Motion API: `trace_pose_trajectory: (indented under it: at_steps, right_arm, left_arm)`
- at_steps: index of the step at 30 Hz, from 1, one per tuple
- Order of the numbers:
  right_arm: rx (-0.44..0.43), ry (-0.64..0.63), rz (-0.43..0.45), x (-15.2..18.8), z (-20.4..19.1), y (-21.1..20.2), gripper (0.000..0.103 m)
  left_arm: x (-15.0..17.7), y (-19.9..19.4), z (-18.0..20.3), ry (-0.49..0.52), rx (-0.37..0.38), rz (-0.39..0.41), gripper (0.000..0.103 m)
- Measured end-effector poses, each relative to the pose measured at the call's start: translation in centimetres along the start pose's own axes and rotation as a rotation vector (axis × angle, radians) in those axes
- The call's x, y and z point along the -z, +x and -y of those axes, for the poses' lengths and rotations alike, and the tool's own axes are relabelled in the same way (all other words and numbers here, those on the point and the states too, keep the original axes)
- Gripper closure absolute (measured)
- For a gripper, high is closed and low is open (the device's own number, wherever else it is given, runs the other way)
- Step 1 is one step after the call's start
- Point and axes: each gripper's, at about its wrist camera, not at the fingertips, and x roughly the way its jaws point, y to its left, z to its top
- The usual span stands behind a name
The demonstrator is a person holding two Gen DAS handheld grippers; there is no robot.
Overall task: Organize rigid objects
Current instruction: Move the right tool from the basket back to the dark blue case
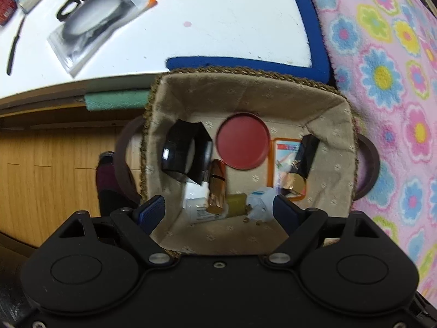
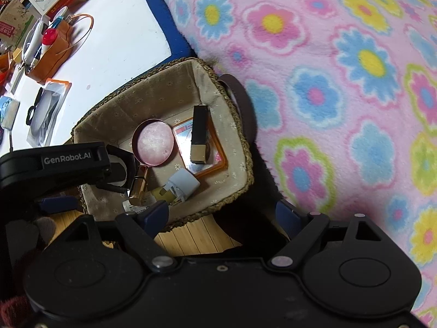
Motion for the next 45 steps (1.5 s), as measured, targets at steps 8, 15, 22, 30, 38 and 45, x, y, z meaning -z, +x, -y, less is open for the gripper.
trace_pose_trajectory:
  at_steps: [8,15,22,30,38,45]
  right_arm:
    - [0.011,0.021,0.019,0.9,2.0,-1.1,0.016]
    - [0.05,0.066,0.068,1.9,5.8,-2.9,0.014]
    - [0.164,0.189,0.139,0.9,13.6,-5.2,0.01]
    - [0.37,0.375,0.202,-2.1,24.6,-7.3,0.01]
    - [0.412,0.418,0.218,-7.1,31.4,-8.7,0.005]
    - [0.298,0.582,0.18,-8.9,33.2,-6.9,0.005]
  left_arm:
    - [0.2,0.3,0.4,0.017,0.011,-0.02,0.021]
    - [0.7,0.0,1.4,0.065,0.012,-0.015,0.021]
    - [1.4,0.1,2.9,0.128,-0.008,-0.017,0.021]
    - [1.9,0.0,4.0,0.174,-0.008,-0.013,0.021]
    - [2.0,0.2,4.3,0.187,-0.041,-0.012,0.021]
    - [2.2,0.2,5.1,0.216,-0.072,-0.004,0.02]
